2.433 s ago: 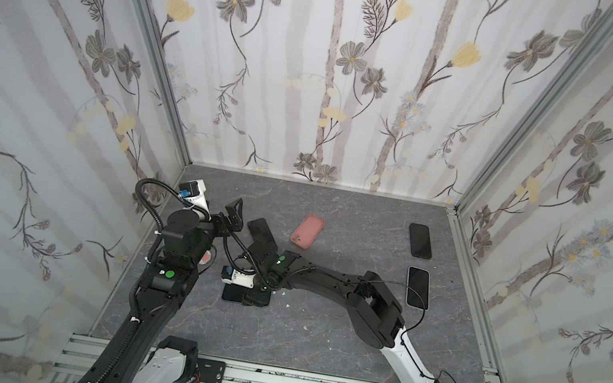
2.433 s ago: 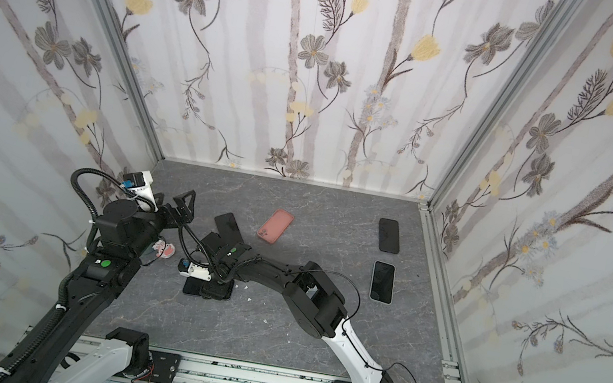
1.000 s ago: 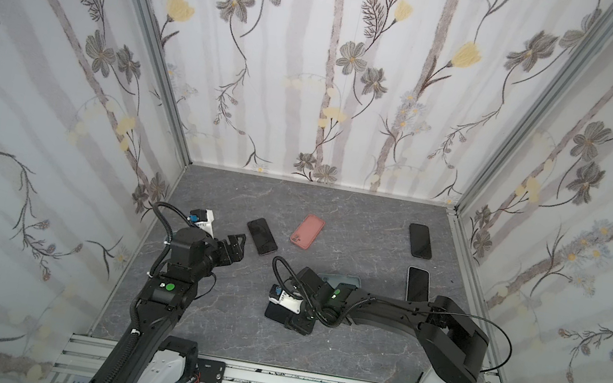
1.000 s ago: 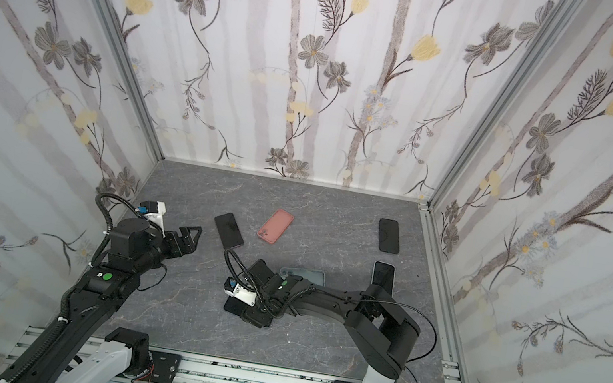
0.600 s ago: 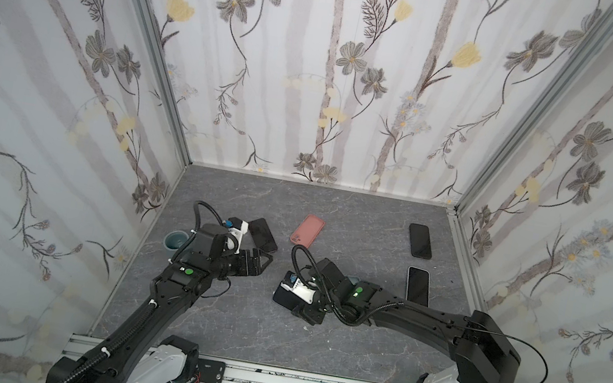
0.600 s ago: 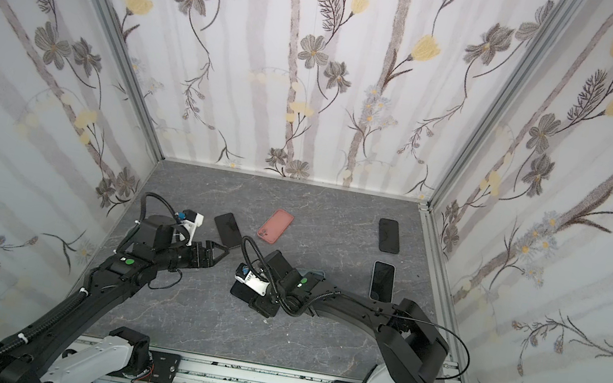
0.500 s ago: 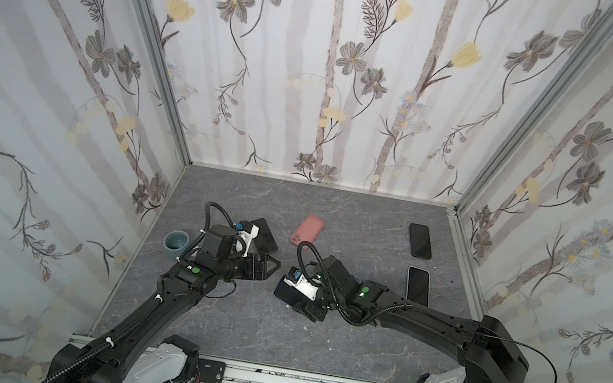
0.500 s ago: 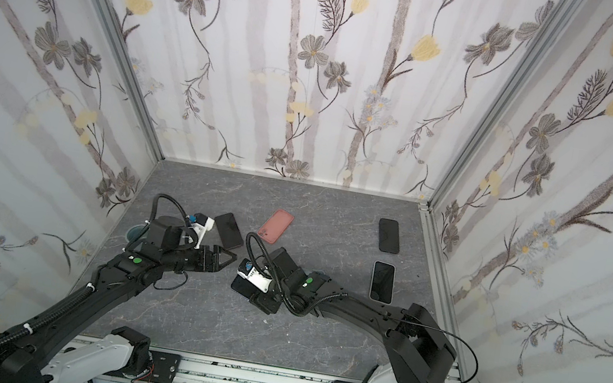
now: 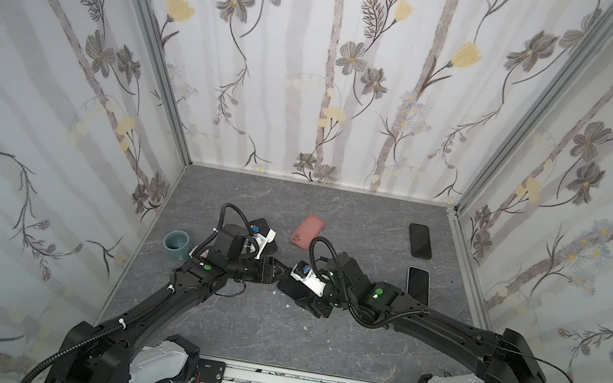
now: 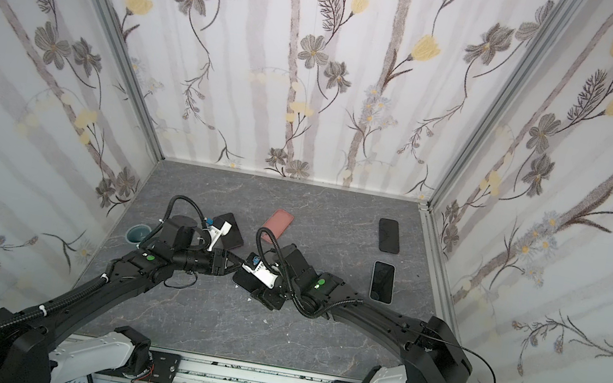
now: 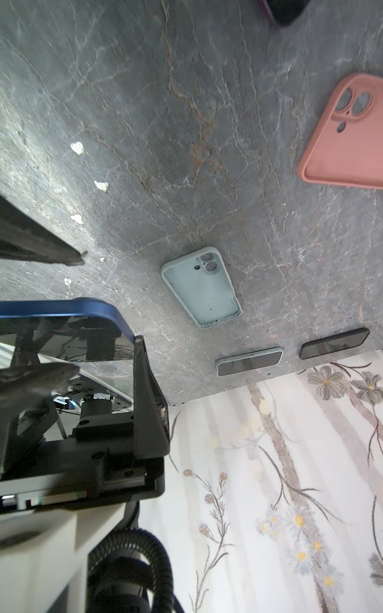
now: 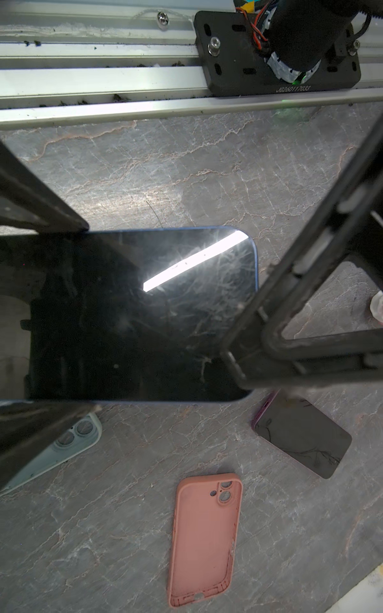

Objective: Put the phone into the phone case

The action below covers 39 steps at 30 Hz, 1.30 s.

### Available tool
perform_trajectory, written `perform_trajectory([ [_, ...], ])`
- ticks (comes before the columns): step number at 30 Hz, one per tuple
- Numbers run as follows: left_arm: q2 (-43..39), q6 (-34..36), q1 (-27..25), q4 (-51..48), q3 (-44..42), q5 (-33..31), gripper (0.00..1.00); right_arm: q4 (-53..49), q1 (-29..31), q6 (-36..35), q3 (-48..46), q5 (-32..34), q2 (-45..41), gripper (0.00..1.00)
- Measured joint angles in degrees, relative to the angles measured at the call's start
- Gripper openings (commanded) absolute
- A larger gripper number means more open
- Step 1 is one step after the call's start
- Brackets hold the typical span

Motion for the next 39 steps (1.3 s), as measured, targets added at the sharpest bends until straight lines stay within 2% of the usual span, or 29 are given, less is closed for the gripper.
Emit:
perform_trajectory([
  [10, 0.7, 0.0, -0.4, -0.1, 0.2, 2.2, 0.35, 0.5, -0.4, 0.2, 0.0, 0.1, 0.0, 0.58],
  [16, 0.7, 0.1, -0.8, -0.3, 0.2, 3.7, 0.23, 0.9, -0.4, 0.4, -0.1, 0.1, 0.0, 0.58],
  [24, 0.7, 0.2, -1.0, -0.5, 0.2, 4.5, 0.14, 0.9, -0.4, 0.4, -0.1, 0.1, -0.2, 0.57],
  [29, 0.8, -0.2, -1.2, -0.5, 0.7, 5.0, 0.03, 1.2, -0.5, 0.4, -0.1, 0.8, -0.3, 0.58],
  [30, 0.8, -0.2, -1.2, -0.5, 0.9, 4.9, 0.00, 1.2, -0.5, 0.4, -0.1, 1.0, -0.4, 0.59],
  [32, 0.8, -0.4, -1.2, -0.4, 1.1, 4.8, 0.00, 1.4, -0.5, 0.4, -0.1, 1.2, -0.6, 0.65],
  [36, 0.1, -1.4, -1.2, -0.1, 1.7, 4.0, 0.00, 2.9, -0.5, 1.1, -0.8, 2.9, -1.8, 0.88],
  [39, -2.1, -2.9, -1.1, 0.0, 1.7, 0.7, 0.00, 5.0, -0.7, 3.0, -1.9, 6.0, -4.5, 0.94],
])
